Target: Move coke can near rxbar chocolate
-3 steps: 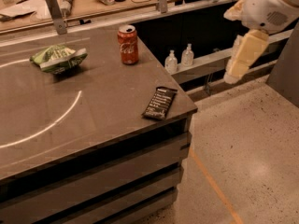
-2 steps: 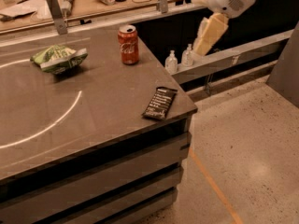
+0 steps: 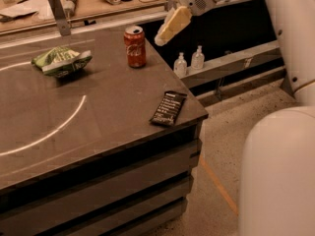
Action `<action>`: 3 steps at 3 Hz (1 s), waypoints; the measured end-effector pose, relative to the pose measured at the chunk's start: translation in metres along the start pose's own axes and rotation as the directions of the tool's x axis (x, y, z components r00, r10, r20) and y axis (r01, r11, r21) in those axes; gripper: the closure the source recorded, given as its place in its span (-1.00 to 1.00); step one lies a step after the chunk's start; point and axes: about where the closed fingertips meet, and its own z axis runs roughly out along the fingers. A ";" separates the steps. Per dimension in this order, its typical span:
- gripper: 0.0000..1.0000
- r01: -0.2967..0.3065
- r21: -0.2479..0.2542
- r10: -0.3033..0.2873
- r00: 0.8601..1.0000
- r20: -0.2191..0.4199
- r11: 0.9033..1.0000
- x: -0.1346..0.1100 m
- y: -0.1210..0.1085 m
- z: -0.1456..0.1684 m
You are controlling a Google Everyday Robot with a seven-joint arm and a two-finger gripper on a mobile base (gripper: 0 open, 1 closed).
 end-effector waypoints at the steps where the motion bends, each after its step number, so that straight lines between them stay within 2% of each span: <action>1: -1.00 -0.100 -0.036 0.105 0.974 0.201 0.994 -0.012 -0.017 0.050; 2: -1.00 -0.141 -0.064 0.153 0.950 0.272 0.988 -0.015 -0.023 0.075; 3: -1.00 -0.183 -0.088 0.201 0.934 0.295 0.979 -0.008 -0.024 0.097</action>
Offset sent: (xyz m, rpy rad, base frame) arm 0.0566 0.0819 -0.0318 0.4035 0.1418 0.0355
